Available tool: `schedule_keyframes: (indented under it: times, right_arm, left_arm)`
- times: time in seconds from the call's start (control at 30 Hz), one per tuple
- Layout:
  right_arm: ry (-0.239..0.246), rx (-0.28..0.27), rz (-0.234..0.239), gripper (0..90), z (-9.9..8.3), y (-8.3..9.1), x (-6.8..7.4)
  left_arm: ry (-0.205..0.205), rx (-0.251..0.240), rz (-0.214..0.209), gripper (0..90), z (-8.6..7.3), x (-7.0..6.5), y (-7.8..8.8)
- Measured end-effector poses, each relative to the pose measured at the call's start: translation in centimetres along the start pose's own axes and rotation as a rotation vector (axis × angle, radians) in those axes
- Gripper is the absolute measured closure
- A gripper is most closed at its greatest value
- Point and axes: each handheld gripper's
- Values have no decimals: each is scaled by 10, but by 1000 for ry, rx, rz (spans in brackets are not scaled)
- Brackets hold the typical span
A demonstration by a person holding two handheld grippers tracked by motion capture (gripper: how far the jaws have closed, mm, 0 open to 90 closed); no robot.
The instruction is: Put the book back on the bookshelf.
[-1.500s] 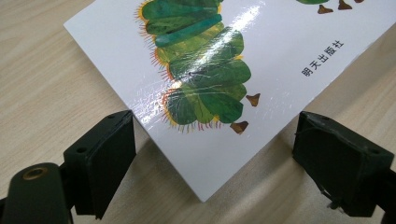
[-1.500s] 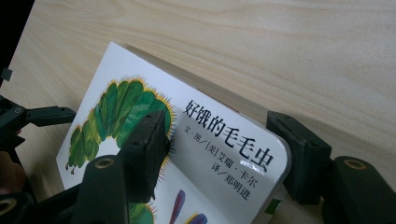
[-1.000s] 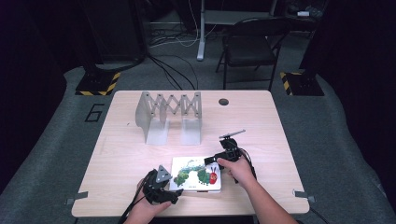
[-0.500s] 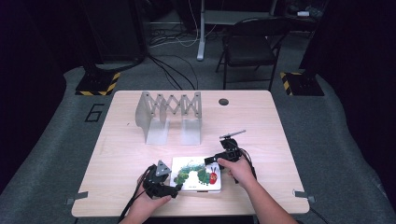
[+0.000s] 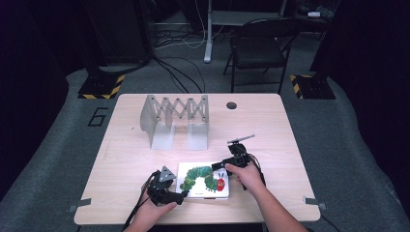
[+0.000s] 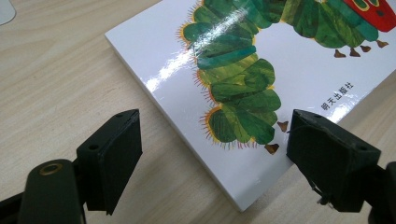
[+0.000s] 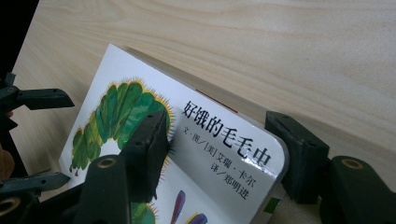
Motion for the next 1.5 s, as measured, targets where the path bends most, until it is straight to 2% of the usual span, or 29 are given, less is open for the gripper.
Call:
schedule_keyframes:
  times: [0.13, 0.2, 0.5, 0.67, 0.87, 1.13, 1.37, 1.5]
  right_arm:
    - [1, -2, 0, 409, 0, 2, 2]
    - [4, -7, -1, 413, -1, 3, 3]
    - [22, -16, -8, 424, -1, 9, 8]
    - [31, -18, -4, 435, -1, 13, 11]
    - [45, -36, -13, 445, -3, 19, 17]
    - [62, -57, -14, 467, -6, 25, 21]
    - [84, -58, -12, 474, -7, 30, 24]
    - [79, -60, -10, 484, -8, 31, 26]
  left_arm:
    - [6, -6, -1, 178, -1, 0, 0]
    - [-5, -4, -2, 179, -1, 0, 1]
    - [16, -11, -17, 186, -3, 0, 0]
    - [8, -11, -18, 194, -3, 0, 1]
    - [11, -15, -59, 270, -4, 0, 2]
    - [11, -15, -70, 273, -5, 0, 2]
    - [27, -6, -101, 282, -5, 3, 1]
    - [36, -3, -111, 284, -5, 3, 1]
Point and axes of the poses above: each handheld gripper's, and its own axes: y roughly backward along the jaws, z roughly out of its top, x roughly to its left, and after that the axes turned 1 degree about z, right-handed
